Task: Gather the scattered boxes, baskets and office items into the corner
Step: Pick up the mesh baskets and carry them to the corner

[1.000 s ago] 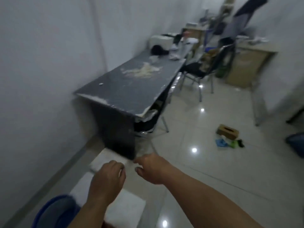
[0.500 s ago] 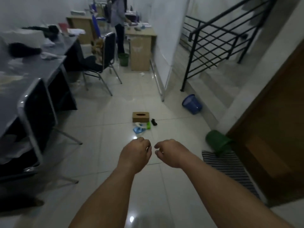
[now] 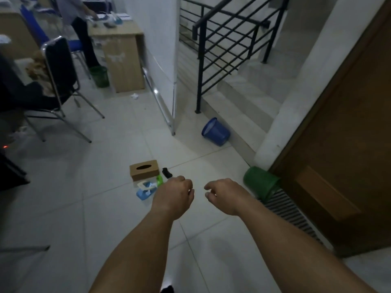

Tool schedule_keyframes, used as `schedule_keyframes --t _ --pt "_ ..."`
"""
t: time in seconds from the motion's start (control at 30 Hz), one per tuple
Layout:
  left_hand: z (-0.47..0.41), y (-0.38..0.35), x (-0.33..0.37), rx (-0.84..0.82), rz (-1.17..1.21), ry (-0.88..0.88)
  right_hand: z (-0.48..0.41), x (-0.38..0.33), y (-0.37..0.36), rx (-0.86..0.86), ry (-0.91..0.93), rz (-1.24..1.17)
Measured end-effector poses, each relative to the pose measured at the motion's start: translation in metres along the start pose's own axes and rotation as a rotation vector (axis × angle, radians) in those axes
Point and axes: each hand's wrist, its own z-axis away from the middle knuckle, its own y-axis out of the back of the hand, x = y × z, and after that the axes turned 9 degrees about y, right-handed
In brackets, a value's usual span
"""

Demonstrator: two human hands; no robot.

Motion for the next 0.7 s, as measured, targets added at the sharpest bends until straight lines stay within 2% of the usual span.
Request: schedule_keyframes --t 0.2,0.4,0.7 --pt "-0.139 -0.012 -0.002 -0.065 -0.007 -0.073 -0.098 0.041 0.050 0.016 -0.079 -0.041" --pt "-0.287 -0.055 0.016 -0.110 -0.043 -0.088 -0.215 0.128 0.097 0.062 -0.125 -0.065" --pt "-0.498 -0.089 0.034 -0.132 0.031 0.046 -0.392 0.248 0.198 -0.006 -0.123 -0.093"
